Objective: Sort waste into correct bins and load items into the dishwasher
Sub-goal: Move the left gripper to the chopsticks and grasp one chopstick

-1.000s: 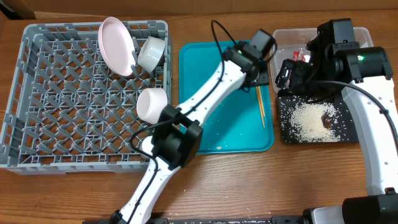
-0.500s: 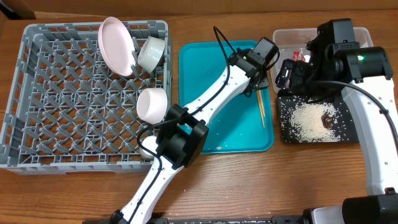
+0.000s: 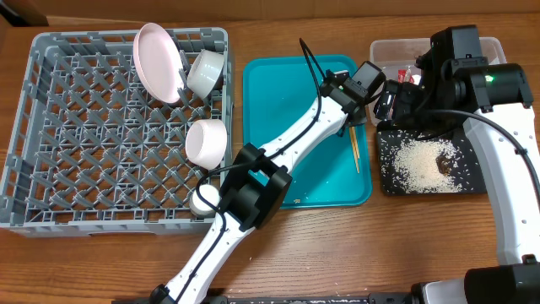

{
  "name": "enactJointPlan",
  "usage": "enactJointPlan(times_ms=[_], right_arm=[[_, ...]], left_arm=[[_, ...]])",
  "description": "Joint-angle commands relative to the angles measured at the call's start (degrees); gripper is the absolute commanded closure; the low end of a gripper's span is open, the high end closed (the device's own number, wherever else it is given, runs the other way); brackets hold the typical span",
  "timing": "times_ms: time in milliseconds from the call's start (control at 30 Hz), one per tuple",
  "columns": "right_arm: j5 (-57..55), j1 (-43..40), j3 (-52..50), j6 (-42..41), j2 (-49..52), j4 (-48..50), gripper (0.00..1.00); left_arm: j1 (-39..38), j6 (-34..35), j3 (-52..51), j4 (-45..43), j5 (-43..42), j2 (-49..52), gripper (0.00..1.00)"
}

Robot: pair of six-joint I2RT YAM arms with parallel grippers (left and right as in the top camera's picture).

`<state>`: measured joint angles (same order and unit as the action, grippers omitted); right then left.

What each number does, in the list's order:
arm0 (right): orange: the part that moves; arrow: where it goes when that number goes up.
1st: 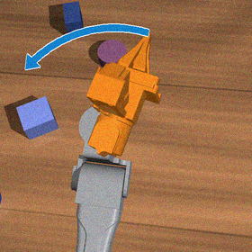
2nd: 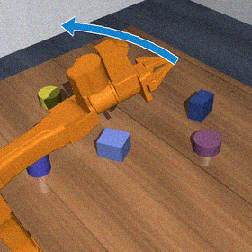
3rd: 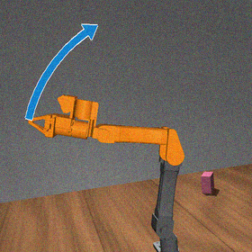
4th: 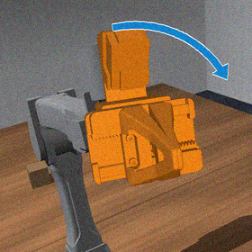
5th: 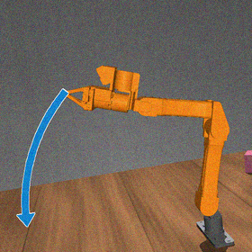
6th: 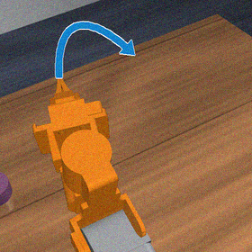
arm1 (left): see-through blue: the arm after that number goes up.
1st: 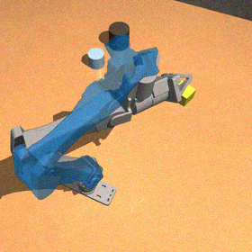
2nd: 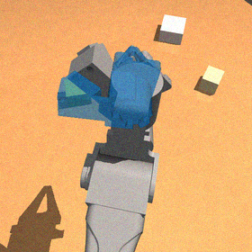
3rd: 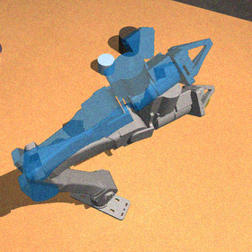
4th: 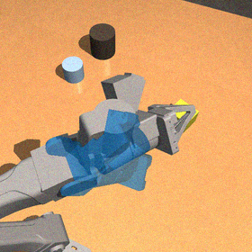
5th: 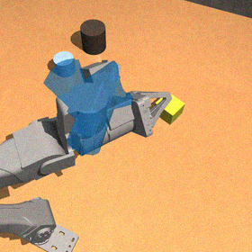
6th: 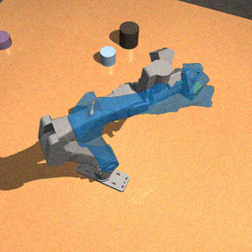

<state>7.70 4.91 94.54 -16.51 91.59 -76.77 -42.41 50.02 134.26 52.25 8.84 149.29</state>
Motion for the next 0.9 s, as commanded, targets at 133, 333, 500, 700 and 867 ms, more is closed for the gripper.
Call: enactJointPlan(times_ms=[133,333,500,700,867], right_arm=[[0.48,0.0,0.28,0.07,-0.17,0.15,0.0],[0.46,0.0,0.28,0.07,-0.17,0.15,0.0],[0.46,0.0,0.28,0.07,-0.17,0.15,0.0],[0.46,0.0,0.28,0.07,-0.17,0.15,0.0],[0.46,0.0,0.28,0.07,-0.17,0.15,0.0]], left_arm=[[-0.42,-1.42,-0.31,0.26,1.51,1.77,0.53],[-0.52,-2.45,-0.68,2.14,2.27,2.14,0.55],[-0.66,-2.47,-1.07,1.25,2.84,2.71,0.54],[-0.63,-7.3,-1.03,-1.31,3.87,2.69,0.51],[-0.74,-9.86,-1.03,-1.36,5.14,2.71,0.48]])
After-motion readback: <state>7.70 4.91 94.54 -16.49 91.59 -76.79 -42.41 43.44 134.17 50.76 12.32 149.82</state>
